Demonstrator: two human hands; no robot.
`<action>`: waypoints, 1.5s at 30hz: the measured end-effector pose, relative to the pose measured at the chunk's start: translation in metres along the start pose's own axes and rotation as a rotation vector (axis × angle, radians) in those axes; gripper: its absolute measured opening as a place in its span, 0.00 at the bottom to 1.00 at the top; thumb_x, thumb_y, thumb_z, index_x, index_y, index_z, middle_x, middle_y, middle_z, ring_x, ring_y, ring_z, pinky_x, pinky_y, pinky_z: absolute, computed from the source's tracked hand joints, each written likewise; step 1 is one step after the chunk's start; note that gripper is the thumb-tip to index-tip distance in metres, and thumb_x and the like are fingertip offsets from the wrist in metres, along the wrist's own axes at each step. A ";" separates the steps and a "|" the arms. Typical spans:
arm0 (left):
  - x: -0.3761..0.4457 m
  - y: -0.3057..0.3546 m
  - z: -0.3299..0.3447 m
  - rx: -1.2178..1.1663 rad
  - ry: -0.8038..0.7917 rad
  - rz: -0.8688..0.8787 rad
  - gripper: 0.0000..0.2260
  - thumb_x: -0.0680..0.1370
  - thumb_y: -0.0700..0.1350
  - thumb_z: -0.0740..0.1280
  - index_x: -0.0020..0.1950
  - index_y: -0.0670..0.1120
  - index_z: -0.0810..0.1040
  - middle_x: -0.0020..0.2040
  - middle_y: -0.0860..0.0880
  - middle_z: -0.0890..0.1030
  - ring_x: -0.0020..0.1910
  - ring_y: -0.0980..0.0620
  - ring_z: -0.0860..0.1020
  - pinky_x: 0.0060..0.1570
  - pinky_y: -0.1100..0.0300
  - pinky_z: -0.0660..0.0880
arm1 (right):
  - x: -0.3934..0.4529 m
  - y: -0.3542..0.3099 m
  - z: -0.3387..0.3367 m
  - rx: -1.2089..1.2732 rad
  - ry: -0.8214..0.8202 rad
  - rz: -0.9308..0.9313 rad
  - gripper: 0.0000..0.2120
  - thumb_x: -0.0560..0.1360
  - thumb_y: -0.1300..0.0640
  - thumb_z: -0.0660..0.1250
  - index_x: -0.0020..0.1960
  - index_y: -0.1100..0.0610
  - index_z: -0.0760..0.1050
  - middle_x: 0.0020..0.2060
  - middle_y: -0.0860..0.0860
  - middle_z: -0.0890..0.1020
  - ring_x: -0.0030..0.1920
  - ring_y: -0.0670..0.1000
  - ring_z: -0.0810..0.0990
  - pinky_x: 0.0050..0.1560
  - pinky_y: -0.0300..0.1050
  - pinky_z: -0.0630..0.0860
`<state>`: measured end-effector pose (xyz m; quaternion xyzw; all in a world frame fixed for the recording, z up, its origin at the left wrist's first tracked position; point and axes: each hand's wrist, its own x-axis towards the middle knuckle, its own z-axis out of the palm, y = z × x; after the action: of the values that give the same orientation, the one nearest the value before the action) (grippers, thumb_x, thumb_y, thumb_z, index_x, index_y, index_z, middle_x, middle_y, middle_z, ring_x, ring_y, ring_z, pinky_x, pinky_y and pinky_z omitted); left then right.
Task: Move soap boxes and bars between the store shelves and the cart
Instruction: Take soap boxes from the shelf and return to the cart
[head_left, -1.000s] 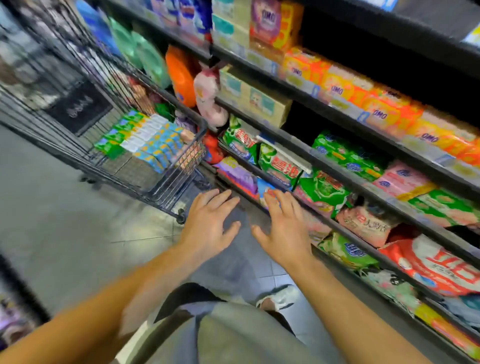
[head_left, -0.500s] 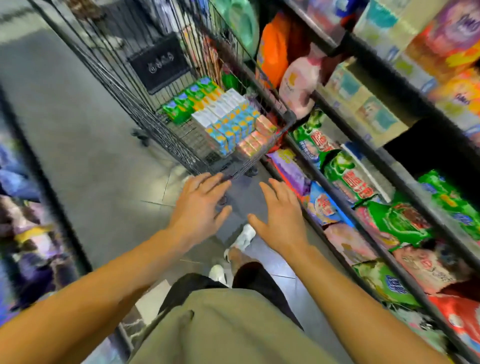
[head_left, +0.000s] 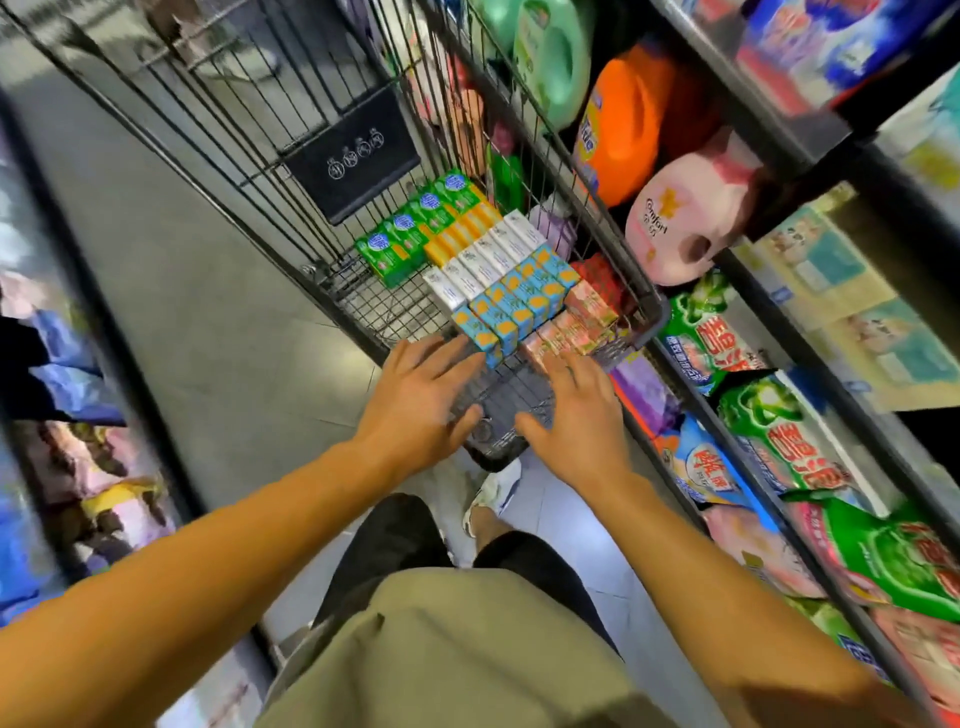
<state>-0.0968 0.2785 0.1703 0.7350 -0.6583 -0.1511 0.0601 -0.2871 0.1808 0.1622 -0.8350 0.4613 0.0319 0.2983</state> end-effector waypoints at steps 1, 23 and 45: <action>0.010 -0.006 -0.002 -0.001 -0.003 0.016 0.28 0.75 0.59 0.59 0.70 0.45 0.75 0.68 0.43 0.75 0.65 0.36 0.73 0.61 0.37 0.71 | 0.010 0.000 -0.002 0.003 0.003 0.019 0.36 0.76 0.45 0.68 0.78 0.55 0.59 0.78 0.54 0.59 0.77 0.57 0.53 0.76 0.52 0.52; 0.256 -0.115 0.089 -0.084 -0.350 0.443 0.27 0.74 0.58 0.60 0.66 0.44 0.78 0.66 0.40 0.77 0.63 0.35 0.74 0.62 0.39 0.72 | 0.182 0.039 0.058 0.148 0.112 0.707 0.35 0.73 0.47 0.71 0.76 0.54 0.64 0.74 0.55 0.66 0.73 0.59 0.62 0.73 0.49 0.58; 0.292 -0.127 0.171 -0.242 -0.391 0.396 0.32 0.76 0.64 0.56 0.71 0.43 0.74 0.72 0.41 0.71 0.70 0.37 0.68 0.71 0.44 0.64 | 0.244 0.109 0.120 -0.108 0.513 0.812 0.18 0.67 0.63 0.66 0.57 0.57 0.77 0.56 0.59 0.75 0.53 0.63 0.71 0.51 0.56 0.70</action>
<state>-0.0024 0.0253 -0.0702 0.5367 -0.7652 -0.3525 0.0478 -0.2067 0.0180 -0.0674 -0.5827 0.8063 -0.0372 0.0946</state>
